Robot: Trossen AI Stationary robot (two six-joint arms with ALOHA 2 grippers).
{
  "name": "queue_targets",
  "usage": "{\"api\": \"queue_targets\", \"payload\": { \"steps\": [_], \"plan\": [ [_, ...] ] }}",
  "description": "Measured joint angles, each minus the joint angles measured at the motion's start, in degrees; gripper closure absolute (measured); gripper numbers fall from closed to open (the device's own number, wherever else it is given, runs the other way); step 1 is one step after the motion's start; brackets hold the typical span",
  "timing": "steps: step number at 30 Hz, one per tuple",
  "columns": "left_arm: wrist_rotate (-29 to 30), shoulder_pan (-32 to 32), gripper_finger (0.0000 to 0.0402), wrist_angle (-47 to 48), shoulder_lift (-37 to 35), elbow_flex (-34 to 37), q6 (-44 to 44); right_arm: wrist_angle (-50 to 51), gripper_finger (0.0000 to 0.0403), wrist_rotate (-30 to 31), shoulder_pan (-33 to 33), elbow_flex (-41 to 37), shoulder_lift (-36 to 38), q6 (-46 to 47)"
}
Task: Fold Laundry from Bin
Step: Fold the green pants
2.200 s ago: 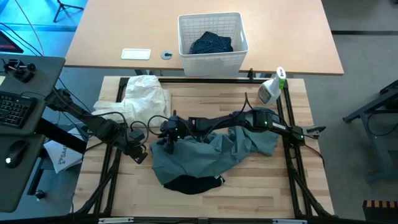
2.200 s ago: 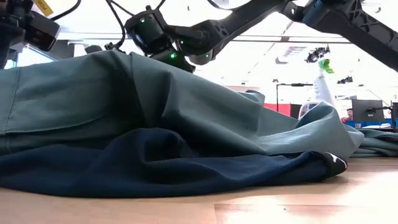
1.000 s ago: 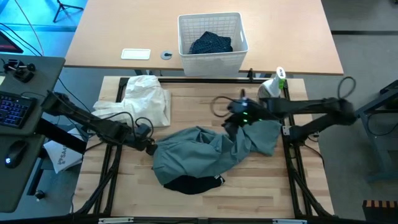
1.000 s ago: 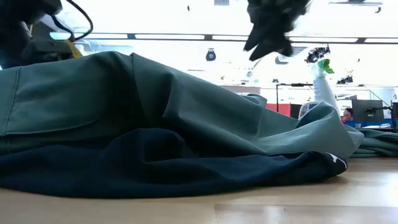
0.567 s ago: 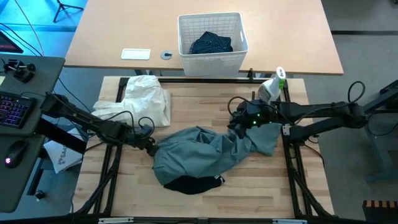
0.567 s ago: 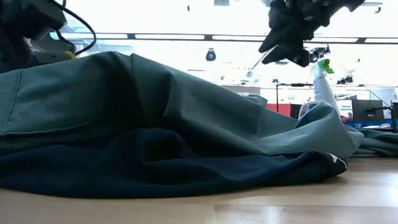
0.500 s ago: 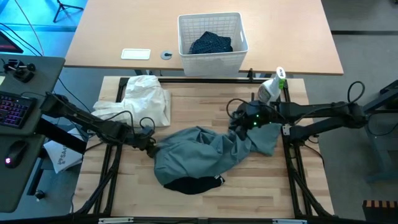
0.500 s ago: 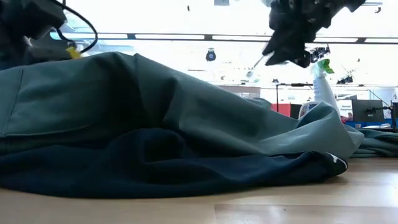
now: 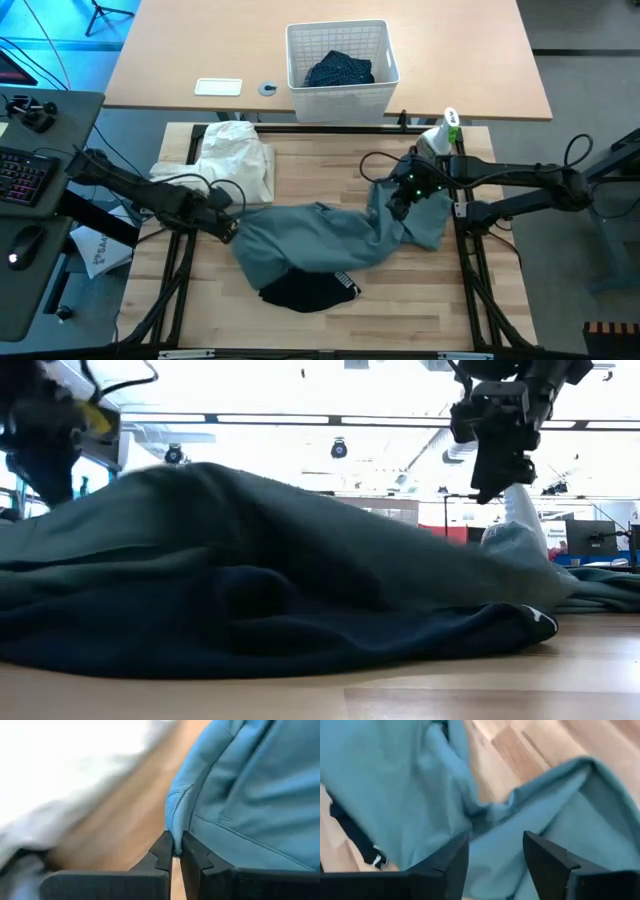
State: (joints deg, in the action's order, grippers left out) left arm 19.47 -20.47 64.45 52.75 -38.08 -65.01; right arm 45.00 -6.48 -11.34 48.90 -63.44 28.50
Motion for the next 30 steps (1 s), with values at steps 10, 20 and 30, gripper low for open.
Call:
{"api": "queue_targets", "payload": {
  "steps": [10, 20, 30],
  "plan": [
    [-0.1, 0.2, 0.0398, 1.4, 0.1, 3.3, 0.8, -3.4, 0.0175, -1.4, -0.1, -2.9, -1.0, -10.6],
    [-6.6, 0.2, 0.0397, 4.2, 0.1, -9.6, -3.6, -7.5, 0.0202, 4.5, -0.1, -16.8, -1.1, 8.0],
    [-12.2, 0.2, 0.0397, -22.0, 7.6, -6.2, -2.9, -17.7, 0.0304, 4.8, -0.1, -27.2, -0.9, 19.2]
  ]
}}
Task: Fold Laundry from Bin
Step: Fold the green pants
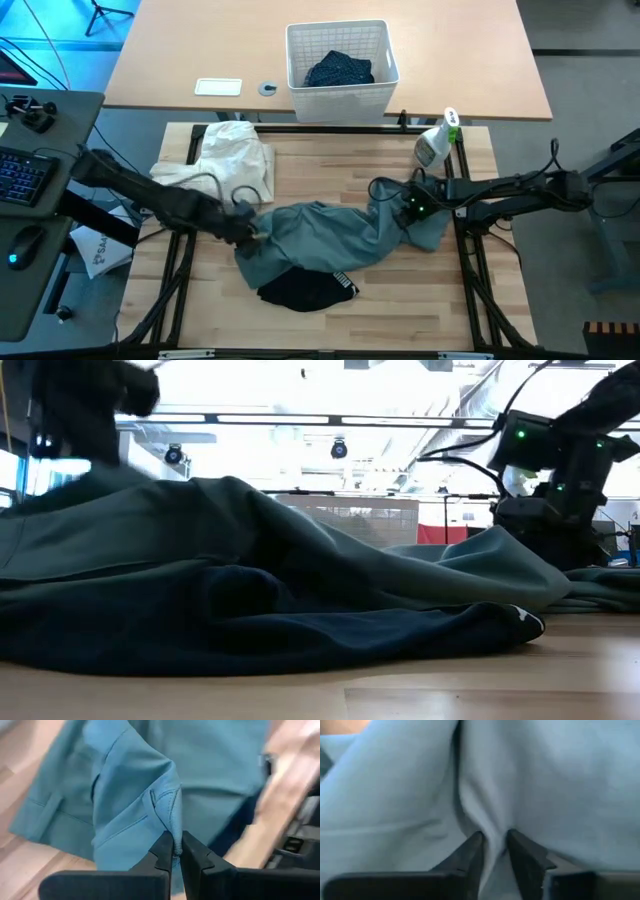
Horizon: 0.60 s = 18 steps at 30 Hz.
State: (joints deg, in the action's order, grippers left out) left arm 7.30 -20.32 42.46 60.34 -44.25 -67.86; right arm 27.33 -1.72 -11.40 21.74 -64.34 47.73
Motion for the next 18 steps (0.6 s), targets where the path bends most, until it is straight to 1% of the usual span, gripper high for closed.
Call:
{"api": "queue_targets", "payload": {
  "steps": [2, 5, 8, 10, 14, 18],
  "plan": [
    [-0.6, 0.0, 0.0397, -1.1, 3.7, 1.9, 0.2, 1.1, 0.033, 0.0, 0.0, -0.2, 0.0, 0.3],
    [-0.6, 0.0, 0.0397, 0.0, 9.8, 5.1, 1.3, 1.5, 0.0365, -0.4, 0.0, -0.2, 0.1, 0.7],
    [-0.4, 1.0, 0.0397, 1.3, 14.9, 8.0, 2.9, 1.8, 0.0393, -4.1, 0.4, -0.3, 0.0, 2.4],
    [0.5, 2.0, 0.0396, 2.6, 16.8, 8.8, 4.6, 1.9, 0.0399, -6.7, 1.7, -0.3, 0.0, 4.3],
    [6.8, 6.1, 0.0396, 9.6, 16.9, 7.5, 10.7, 2.3, 0.0395, -8.7, 7.0, -0.3, 0.0, 10.0],
    [15.2, 10.9, 0.0396, 22.5, 13.6, 3.3, 18.1, 2.3, 0.04, -8.6, 12.9, -0.4, 0.0, 15.3]
  ]
}}
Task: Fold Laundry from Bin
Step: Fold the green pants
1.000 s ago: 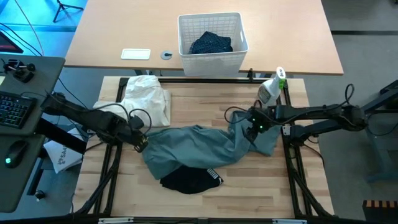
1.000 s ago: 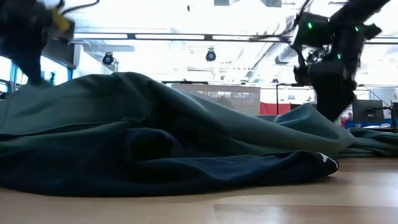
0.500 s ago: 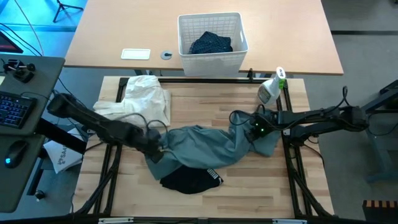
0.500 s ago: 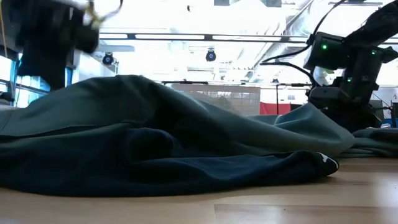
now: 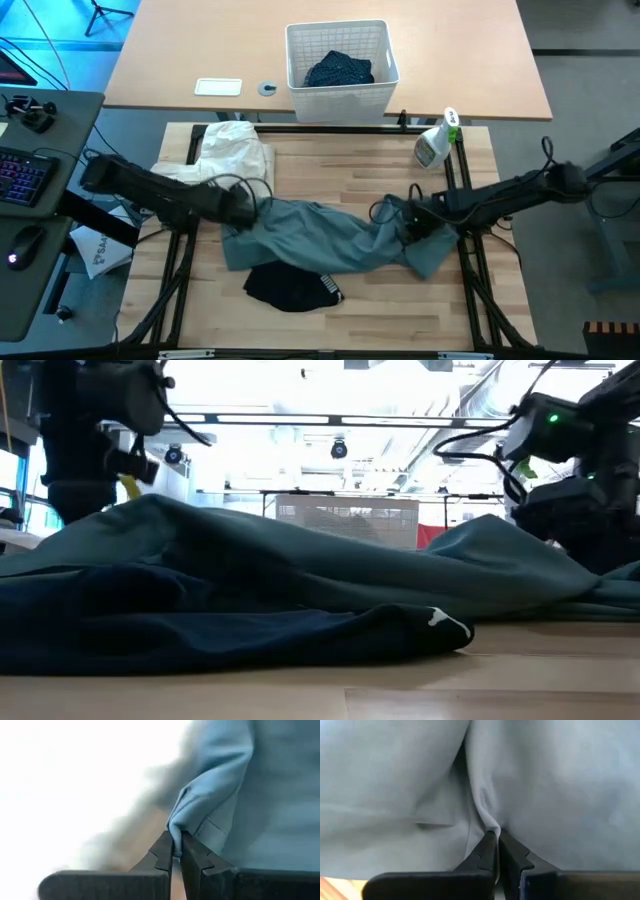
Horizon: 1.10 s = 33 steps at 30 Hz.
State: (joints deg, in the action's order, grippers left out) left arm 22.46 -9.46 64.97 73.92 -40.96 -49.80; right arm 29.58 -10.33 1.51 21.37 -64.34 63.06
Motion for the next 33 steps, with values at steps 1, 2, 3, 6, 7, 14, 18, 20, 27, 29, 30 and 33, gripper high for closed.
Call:
{"api": "queue_targets", "payload": {
  "steps": [1, 2, 3, 6, 7, 14, 18, 20, 27, 29, 30, 33],
  "plan": [
    [2.3, 1.2, 0.0396, 3.8, -0.9, -1.0, 1.5, 0.0, 0.0401, 0.5, 1.2, 0.0, 0.0, 0.8],
    [4.3, 2.5, 0.0396, 7.2, -2.0, -1.8, 3.1, 0.1, 0.04, 1.0, 2.1, 0.0, 0.0, 1.4],
    [5.7, 3.7, 0.0396, 9.9, -3.4, -2.9, 4.9, 0.2, 0.04, 1.5, 2.7, 0.1, 0.1, 1.5],
    [6.9, 7.0, 0.0396, 14.9, -7.5, -6.7, 10.4, 5.1, 0.04, 2.4, 3.4, 2.2, 0.7, 1.1],
    [6.1, 7.8, 0.0396, 15.7, -8.9, -8.0, 11.7, 7.7, 0.0401, 3.6, 3.3, 3.5, 0.9, 0.6],
    [-2.8, 8.1, 0.0396, 9.7, -14.5, -17.2, 16.2, 31.5, 0.0395, 11.8, 0.0, 16.1, 3.2, -4.0],
    [-3.1, 6.6, 0.0396, 5.4, -14.4, -18.7, 16.0, 32.4, 0.0366, 9.3, -2.8, 19.9, 3.2, -11.2],
    [-2.5, 6.3, 0.0396, 3.3, -13.9, -18.7, 16.0, 29.2, 0.0336, 7.1, -4.0, 20.8, 3.2, -13.8],
    [-1.7, 6.3, 0.0396, 1.2, -10.3, -18.7, 16.0, 11.4, 0.0215, 5.0, -5.3, 20.9, 3.1, -17.8],
    [-1.6, 6.3, 0.0396, 1.1, -9.1, -18.7, 16.0, 4.4, 0.0199, 2.6, -5.0, 20.9, 2.0, -20.6],
    [-1.6, 6.3, 0.0396, 1.1, -8.5, -18.7, 16.0, 1.7, 0.0196, 1.4, -4.9, 20.9, 1.0, -21.6],
    [-1.6, 6.3, 0.0396, 1.1, -6.6, -18.7, 16.9, -2.4, 0.0201, -1.2, -4.7, 20.9, -4.0, -23.6]
  ]
}}
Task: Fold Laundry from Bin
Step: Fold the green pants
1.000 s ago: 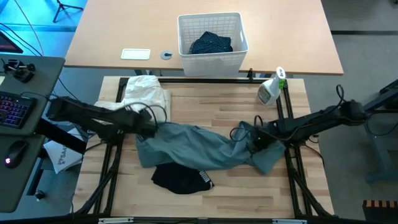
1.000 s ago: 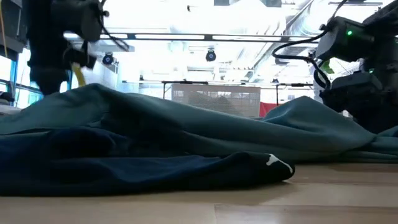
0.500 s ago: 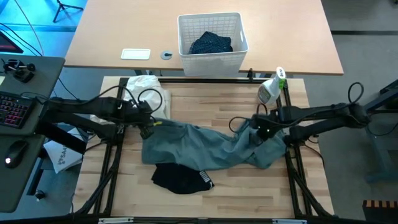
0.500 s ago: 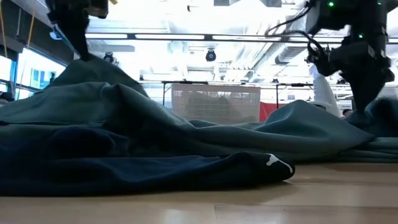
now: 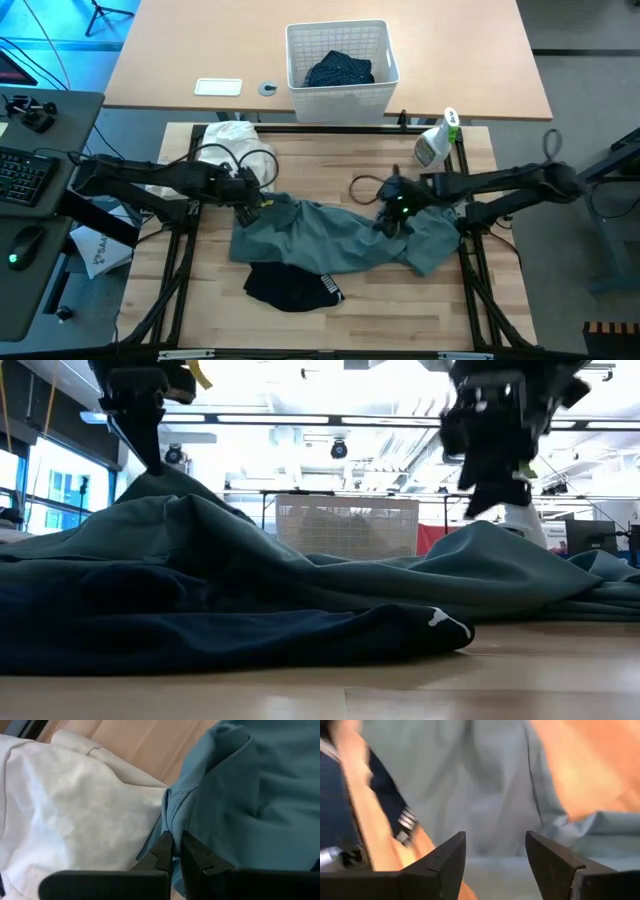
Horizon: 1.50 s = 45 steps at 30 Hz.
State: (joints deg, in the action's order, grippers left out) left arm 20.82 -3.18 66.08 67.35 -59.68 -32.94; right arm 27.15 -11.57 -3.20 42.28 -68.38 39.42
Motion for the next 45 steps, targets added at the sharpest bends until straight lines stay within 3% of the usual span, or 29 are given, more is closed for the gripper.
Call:
{"api": "queue_targets", "payload": {
  "steps": [5, 9, 14, 18, 21, 27, 31, 38, 41, 45],
  "plan": [
    [1.3, 0.0, 0.0396, 0.0, 2.9, 0.0, 2.2, 3.4, 0.0241, -3.0, 0.3, 0.0, -11.4, -5.9],
    [4.0, 0.0, 0.0396, -0.1, 4.6, 0.0, 3.5, 15.7, 0.0279, 0.0, 0.8, 0.0, -15.8, -5.2],
    [7.6, 0.0, 0.0396, -0.4, 5.0, 0.0, 3.2, 34.8, 0.0313, 10.7, 2.9, 0.0, -13.2, 1.3],
    [13.5, 0.2, 0.0396, -2.0, 5.0, 0.4, 4.5, 38.2, 0.0324, 13.6, 4.4, 0.0, -9.2, 1.9],
    [14.5, 1.1, 0.0396, -4.6, 5.0, 3.4, 6.0, 38.2, 0.0324, 14.6, 4.6, 0.0, -7.5, 2.3],
    [2.9, 2.9, 0.0393, -2.6, 4.9, 11.1, 0.7, 39.3, 0.0324, 14.6, 4.5, 0.0, -6.5, 4.2],
    [-5.0, 2.4, 0.0393, 0.8, 4.8, 12.3, -0.3, 39.4, 0.0324, 14.6, 4.5, 0.0, -6.4, 4.1],
    [-4.7, 4.7, 0.0387, 0.2, 4.1, 12.3, 0.3, 39.3, 0.0324, 17.7, 3.6, 0.0, -6.4, 1.1],
    [-9.4, 7.9, 0.0366, -4.3, 3.9, 12.3, 1.9, 39.4, 0.0324, 18.0, 2.7, 0.0, -6.0, -1.0],
    [-12.6, 13.4, 0.0318, -1.1, 3.9, 12.3, 2.1, 41.4, 0.0307, 14.6, 0.9, 0.3, -2.9, -2.8]
  ]
}}
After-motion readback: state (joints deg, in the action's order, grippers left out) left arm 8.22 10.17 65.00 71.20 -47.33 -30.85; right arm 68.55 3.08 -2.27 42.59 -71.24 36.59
